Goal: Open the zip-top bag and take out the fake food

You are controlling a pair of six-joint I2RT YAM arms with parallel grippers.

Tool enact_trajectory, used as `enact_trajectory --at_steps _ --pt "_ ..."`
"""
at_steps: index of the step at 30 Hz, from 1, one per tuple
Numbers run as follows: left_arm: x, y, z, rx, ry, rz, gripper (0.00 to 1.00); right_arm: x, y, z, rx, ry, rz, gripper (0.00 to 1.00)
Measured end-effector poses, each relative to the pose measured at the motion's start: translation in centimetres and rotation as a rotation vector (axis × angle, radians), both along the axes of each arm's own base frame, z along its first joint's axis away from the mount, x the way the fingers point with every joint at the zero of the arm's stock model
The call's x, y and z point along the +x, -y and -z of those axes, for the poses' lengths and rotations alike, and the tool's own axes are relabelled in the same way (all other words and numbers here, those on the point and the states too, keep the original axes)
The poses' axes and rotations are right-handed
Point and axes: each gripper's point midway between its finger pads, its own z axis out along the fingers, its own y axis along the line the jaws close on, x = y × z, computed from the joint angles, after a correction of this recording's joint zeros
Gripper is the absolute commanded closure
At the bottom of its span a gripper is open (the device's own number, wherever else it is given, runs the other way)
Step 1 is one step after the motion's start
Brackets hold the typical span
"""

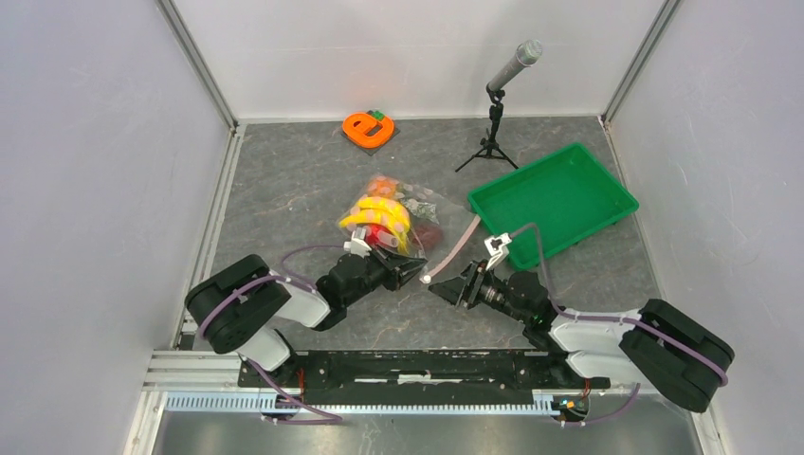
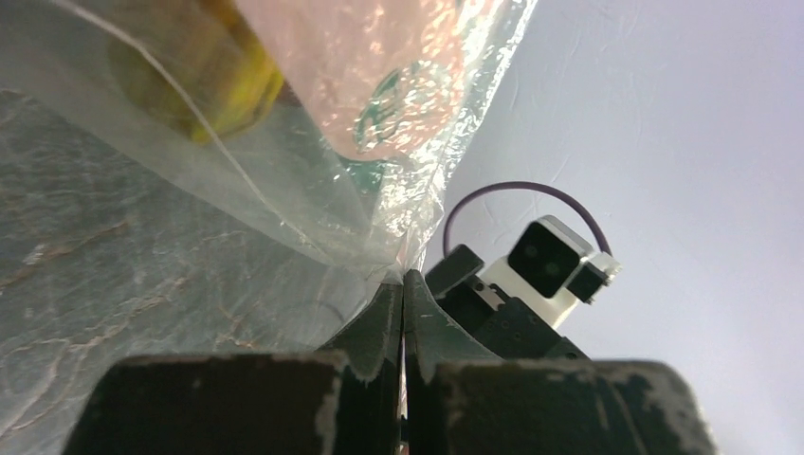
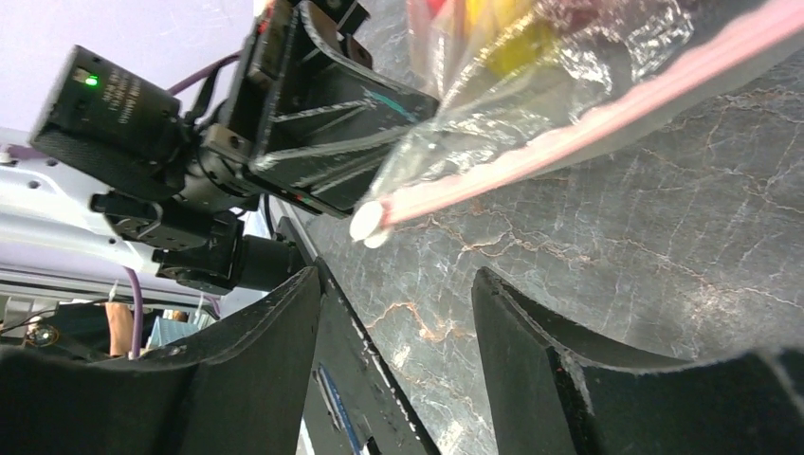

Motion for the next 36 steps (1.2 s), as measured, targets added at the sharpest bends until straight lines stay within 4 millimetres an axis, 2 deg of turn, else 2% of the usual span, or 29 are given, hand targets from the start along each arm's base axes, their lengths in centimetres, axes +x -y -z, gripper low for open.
enact_trajectory --at_steps 5,10,18,21,28,32,36 --pt "-0.1 0.2 -1.3 -0.024 0.022 0.003 0.98 0.3 -0.4 0.4 -0.008 -0.008 -0.004 0.40" --pt "-0.2 0.2 -1.2 -0.019 0.018 0.005 0.98 0.2 -0.9 0.1 0.011 0.000 -0.027 0.42" --pt "-0.2 0.2 -1.3 -0.020 0.018 0.008 0.98 0.2 -1.8 -1.7 0.067 0.049 -0.063 0.41" --pt "-0.3 0.3 -1.3 -0.022 0.018 0.014 0.98 0.5 -2.1 -2.2 0.079 0.061 -0.065 0.44" --pt "-0.4 0.2 -1.9 -0.029 0.024 0.014 0.98 0.8 -2.4 -1.6 0.068 0.047 -0.064 0.56" --pt "-0.5 0.1 -2.7 -0.039 0.035 0.014 0.98 0.9 -2.5 -1.3 0.065 0.035 -0.059 0.57" --pt "-0.6 -0.1 -2.6 -0.026 0.033 0.015 0.98 0.9 -2.5 -1.4 0.070 0.032 -0.057 0.55"
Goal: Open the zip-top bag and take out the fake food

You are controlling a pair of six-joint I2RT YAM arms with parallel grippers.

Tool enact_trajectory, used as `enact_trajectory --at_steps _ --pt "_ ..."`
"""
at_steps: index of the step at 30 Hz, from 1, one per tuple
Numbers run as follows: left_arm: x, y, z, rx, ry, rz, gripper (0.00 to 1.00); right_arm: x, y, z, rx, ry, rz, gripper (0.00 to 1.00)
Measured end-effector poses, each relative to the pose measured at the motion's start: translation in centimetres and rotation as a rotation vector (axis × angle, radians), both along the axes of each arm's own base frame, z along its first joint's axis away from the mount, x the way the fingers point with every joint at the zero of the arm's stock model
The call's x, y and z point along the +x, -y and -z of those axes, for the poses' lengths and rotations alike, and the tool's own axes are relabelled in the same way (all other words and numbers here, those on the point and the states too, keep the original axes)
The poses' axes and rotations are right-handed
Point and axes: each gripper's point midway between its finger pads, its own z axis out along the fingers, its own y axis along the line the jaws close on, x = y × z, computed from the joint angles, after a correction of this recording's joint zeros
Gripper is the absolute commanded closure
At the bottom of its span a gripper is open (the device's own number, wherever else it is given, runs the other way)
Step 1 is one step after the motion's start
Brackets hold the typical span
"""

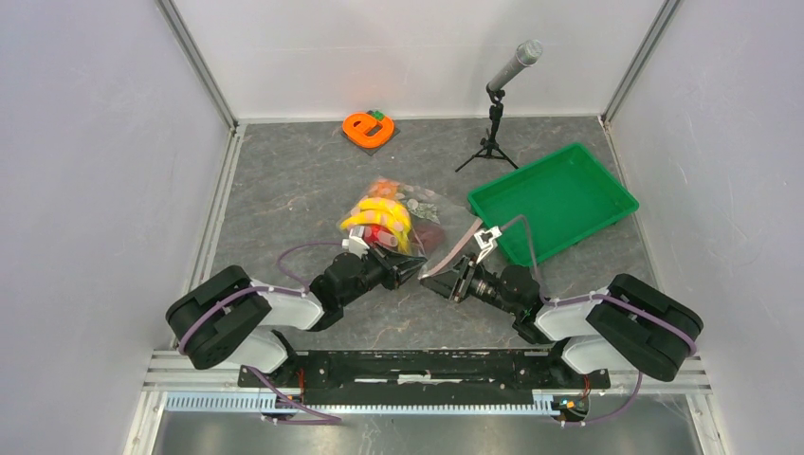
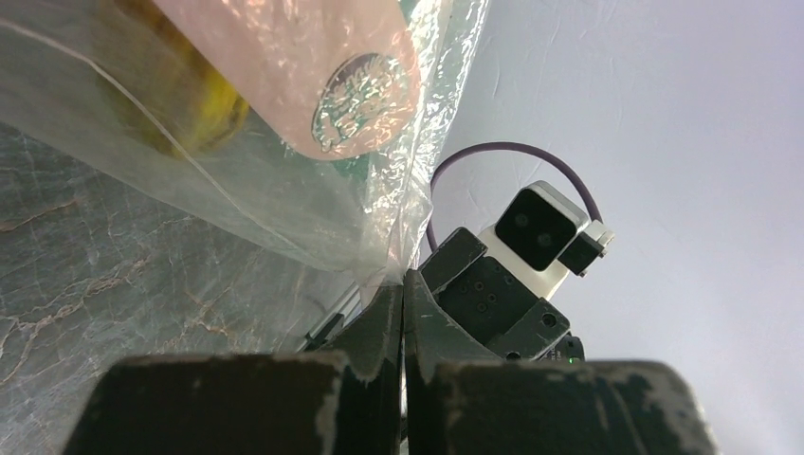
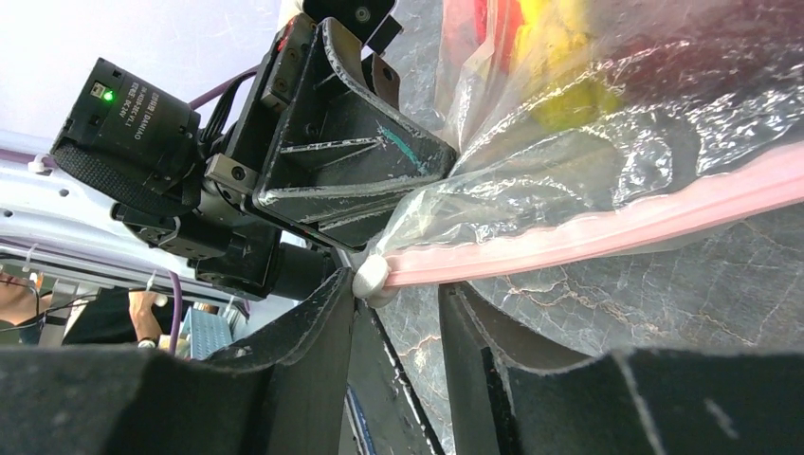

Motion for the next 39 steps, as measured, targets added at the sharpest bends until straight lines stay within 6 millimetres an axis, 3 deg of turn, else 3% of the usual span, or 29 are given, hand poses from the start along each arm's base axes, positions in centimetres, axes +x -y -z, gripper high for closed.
enact_trajectory --at_steps 17,27,35,39 --pt "-0.2 -0.2 0.2 0.024 0.002 0.004 0.98 0.7 0.4 -0.5 0.005 0.020 0.017 0.53" --pt "-0.4 -0.3 0.2 0.046 0.014 0.011 0.97 1.1 0.4 -0.9 0.015 0.013 0.000 0.57" --pt "-0.5 -0.4 0.6 0.063 0.010 0.019 0.97 0.8 0.0 -0.3 -0.002 -0.015 -0.030 0.61" --pt "-0.6 -0.4 0.9 0.071 0.005 0.020 0.97 0.6 -0.1 -0.1 -0.008 -0.024 -0.044 0.57"
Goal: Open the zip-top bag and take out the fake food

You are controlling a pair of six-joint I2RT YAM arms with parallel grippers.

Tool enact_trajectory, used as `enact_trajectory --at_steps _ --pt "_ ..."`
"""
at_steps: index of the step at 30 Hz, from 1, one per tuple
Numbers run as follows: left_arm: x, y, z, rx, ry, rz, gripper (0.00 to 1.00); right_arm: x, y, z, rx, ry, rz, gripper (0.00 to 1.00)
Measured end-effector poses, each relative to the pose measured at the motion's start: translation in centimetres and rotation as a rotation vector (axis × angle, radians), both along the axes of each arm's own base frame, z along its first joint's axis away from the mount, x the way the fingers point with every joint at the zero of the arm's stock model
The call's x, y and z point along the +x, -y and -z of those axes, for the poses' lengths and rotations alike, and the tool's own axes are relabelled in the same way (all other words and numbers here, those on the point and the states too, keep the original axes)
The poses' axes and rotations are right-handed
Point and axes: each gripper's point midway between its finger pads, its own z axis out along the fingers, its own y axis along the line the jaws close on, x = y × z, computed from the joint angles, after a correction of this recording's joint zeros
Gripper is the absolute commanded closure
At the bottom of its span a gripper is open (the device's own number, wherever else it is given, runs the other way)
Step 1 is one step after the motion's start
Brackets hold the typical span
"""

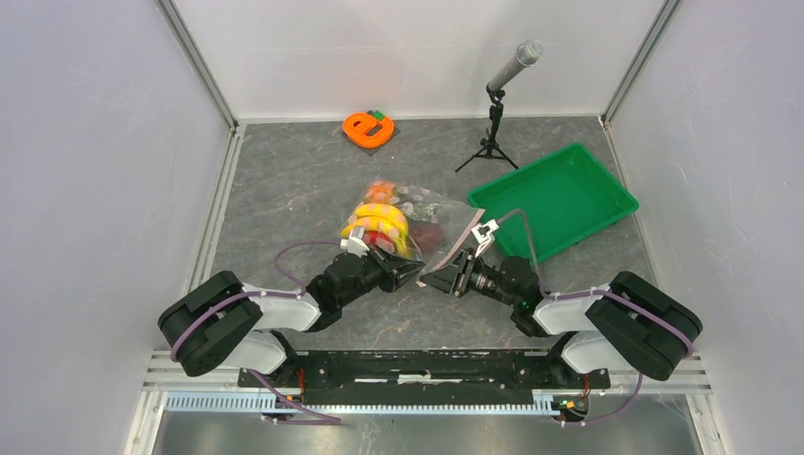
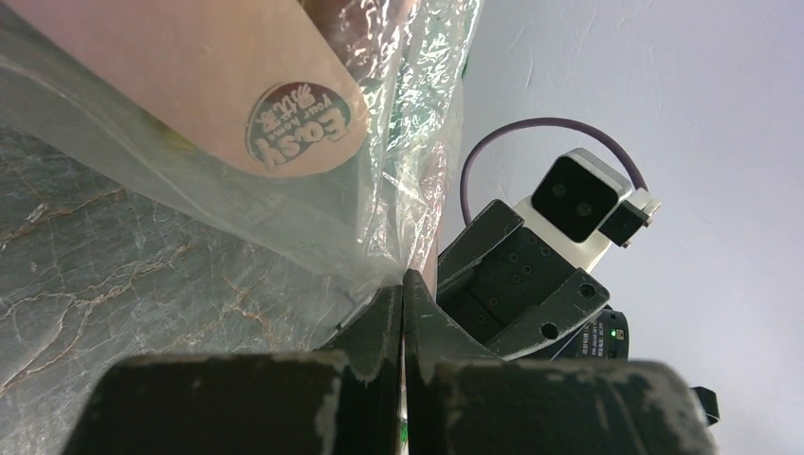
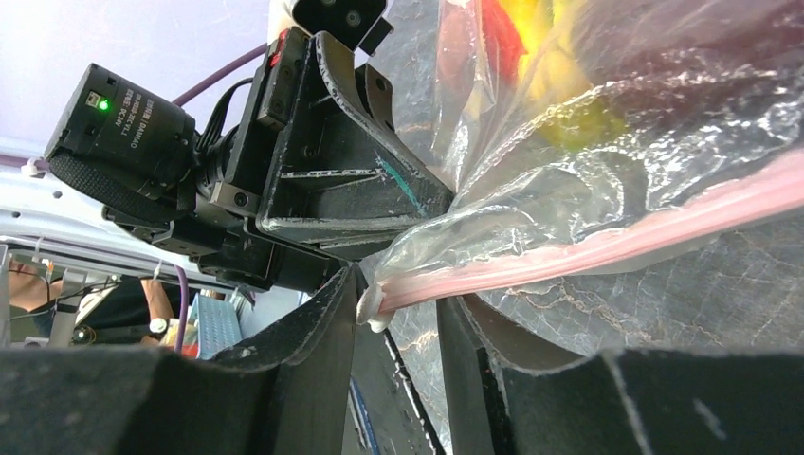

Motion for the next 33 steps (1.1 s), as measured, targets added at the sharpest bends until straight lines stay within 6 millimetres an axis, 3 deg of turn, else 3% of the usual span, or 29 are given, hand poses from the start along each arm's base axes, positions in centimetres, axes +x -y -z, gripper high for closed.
enact_trajectory --at_steps 7,16,27,30,32,33 --pt "-0.1 0.0 0.3 0.017 0.002 0.004 0.97 -0.5 -0.1 0.5 -0.016 -0.021 -0.030 0.60" --pt "-0.2 -0.2 0.1 0.030 0.015 0.008 0.98 -0.7 -0.2 0.7 -0.022 -0.031 -0.039 0.87" --pt "-1.1 -1.3 -1.3 0.091 0.086 0.029 0.97 0.4 0.8 0.1 -0.012 -0.026 -0.004 0.89" --pt "-1.5 -1.7 -1.0 0.146 0.103 0.049 0.87 0.5 0.9 0.2 -0.017 -0.027 0.001 0.90" --pt "-1.7 -1.9 -0.9 0.184 0.114 0.063 0.61 0.5 1.0 0.3 -0.022 -0.033 0.002 0.92" --pt "-1.7 -2.0 -0.8 0.200 0.118 0.068 0.39 0.6 1.0 0.4 -0.024 -0.035 0.005 0.92"
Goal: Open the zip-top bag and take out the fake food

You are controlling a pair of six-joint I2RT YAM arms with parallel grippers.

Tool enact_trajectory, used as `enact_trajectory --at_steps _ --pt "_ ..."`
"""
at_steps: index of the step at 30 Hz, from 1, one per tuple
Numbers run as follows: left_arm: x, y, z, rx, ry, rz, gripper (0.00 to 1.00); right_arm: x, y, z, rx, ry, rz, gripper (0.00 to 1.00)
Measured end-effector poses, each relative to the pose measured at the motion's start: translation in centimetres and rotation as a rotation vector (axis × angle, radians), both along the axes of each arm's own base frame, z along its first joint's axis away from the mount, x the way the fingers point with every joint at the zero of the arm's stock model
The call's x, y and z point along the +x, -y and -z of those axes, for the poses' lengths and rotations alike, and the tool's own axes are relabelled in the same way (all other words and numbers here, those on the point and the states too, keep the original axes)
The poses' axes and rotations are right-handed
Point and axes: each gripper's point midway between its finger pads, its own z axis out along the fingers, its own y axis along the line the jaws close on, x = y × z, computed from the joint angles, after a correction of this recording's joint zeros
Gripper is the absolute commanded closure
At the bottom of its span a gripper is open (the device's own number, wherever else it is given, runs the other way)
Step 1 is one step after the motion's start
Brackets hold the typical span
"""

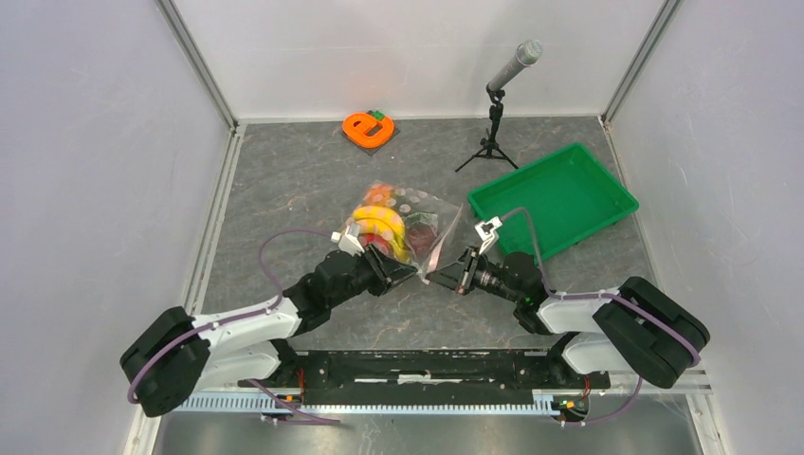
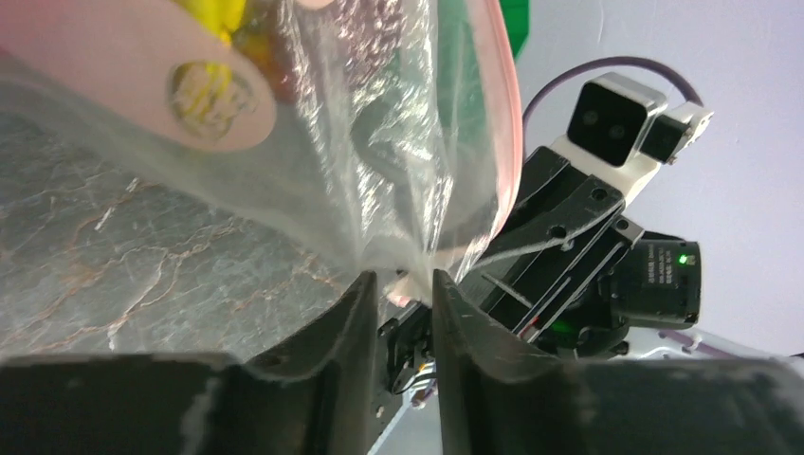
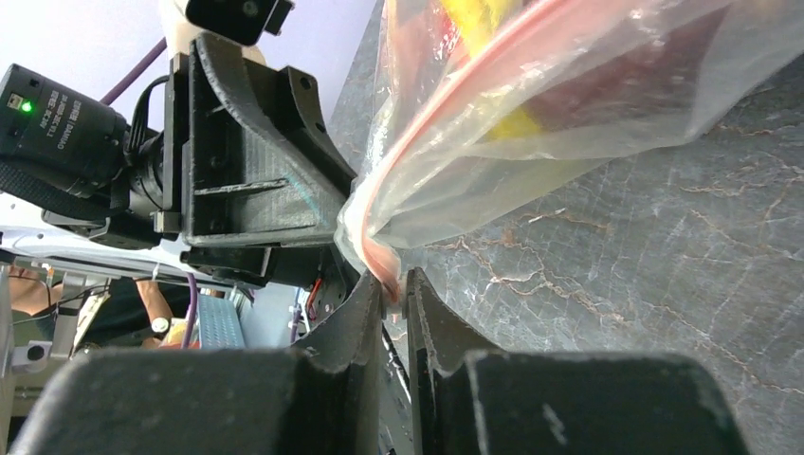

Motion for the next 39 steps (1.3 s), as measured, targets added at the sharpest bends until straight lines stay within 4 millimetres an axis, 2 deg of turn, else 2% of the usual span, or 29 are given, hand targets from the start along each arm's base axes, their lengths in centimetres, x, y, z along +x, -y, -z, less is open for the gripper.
enact_trajectory --at_steps 1,2,4,6,9,13,19,29,34,39 --pt "-0.1 -0.2 0.1 0.017 0.005 0.004 0.24 0.1 0.1 0.1 -0.002 -0.002 0.004 0.93" --pt "-0.2 -0.4 0.2 0.032 0.010 0.006 0.14 0.2 0.1 0.0 -0.002 -0.002 0.008 0.93" --pt "-0.5 -0.8 0.2 0.046 0.016 0.007 0.07 0.3 0.2 0.0 0.000 0.000 0.011 0.94" --pt "-0.7 -1.1 -0.2 0.044 0.024 0.004 0.07 0.3 0.2 -0.1 0.001 0.002 0.013 0.95" --pt "-1.0 -1.5 -1.4 0.024 0.042 0.002 0.13 0.4 0.2 -0.1 0.002 0.003 0.015 0.95" --pt "-1.3 -1.7 -2.1 -0.003 0.063 0.002 0.28 0.4 0.2 -0.4 0.007 0.008 0.018 0.96" --pt "-2.1 -2.3 0.1 0.011 0.033 0.007 0.35 0.5 0.2 -0.6 0.018 0.007 0.022 0.97" --pt "-1.5 -0.5 0.4 -0.021 0.047 0.012 0.53 0.1 -0.1 -1.3 0.035 0.012 0.017 0.99" --pt "-0.9 0.2 0.7 -0.035 0.046 -0.006 0.53 -0.1 -0.2 -1.4 0.039 0.011 0.011 0.99" --pt "-0.2 0.5 -0.2 -0.065 0.069 -0.032 0.53 -0.3 -0.3 -1.4 0.039 0.011 0.005 1.00"
